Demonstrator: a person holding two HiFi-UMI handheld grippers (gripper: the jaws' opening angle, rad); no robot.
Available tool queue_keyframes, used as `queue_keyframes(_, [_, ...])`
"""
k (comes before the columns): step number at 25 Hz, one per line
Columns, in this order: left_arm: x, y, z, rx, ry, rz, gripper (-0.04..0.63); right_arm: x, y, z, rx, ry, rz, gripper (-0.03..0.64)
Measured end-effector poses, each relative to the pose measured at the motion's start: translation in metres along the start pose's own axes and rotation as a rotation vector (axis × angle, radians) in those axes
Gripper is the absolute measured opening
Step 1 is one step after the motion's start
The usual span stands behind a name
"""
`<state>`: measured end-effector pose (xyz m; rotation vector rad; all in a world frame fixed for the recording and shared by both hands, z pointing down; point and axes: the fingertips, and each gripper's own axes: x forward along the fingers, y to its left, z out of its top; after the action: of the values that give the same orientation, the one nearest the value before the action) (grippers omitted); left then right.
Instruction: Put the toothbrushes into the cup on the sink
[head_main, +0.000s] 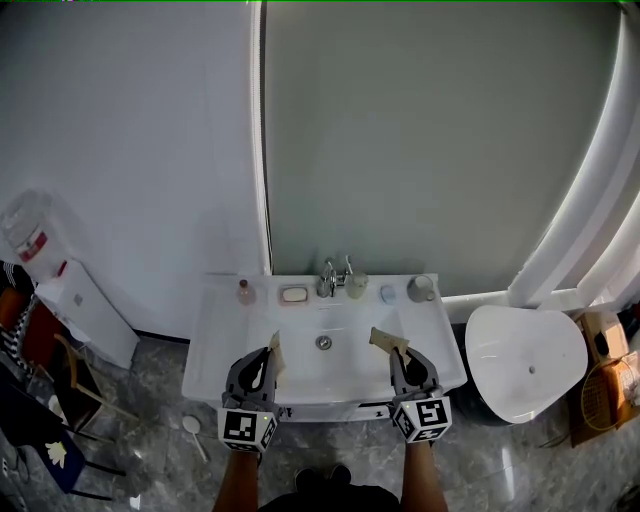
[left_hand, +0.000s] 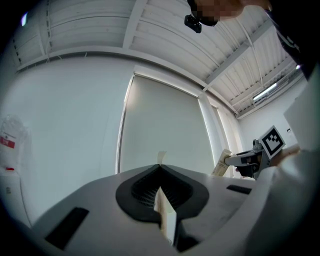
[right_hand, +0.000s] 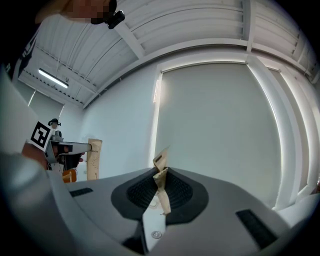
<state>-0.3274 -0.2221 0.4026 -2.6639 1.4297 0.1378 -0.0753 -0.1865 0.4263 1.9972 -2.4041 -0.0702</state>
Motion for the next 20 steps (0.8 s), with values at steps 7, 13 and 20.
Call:
queue_keyframes(7, [0.032,-0.012,-0.012,-0.045,-0.008,-0.053,0.025,0.011,-0.026,0.0,0.034,-0.014,-0.025,0.057])
queue_keyframes(13, [0.066,-0.035,-0.027,-0.06,0.013,-0.091,0.025,0.007,-0.064,-0.011,0.05,-0.005,-0.062,0.057])
queue_keyframes(20, [0.111,-0.098,-0.027,-0.055,-0.003,-0.104,0.025,-0.003,-0.134,-0.021,0.014,-0.002,-0.059,0.057])
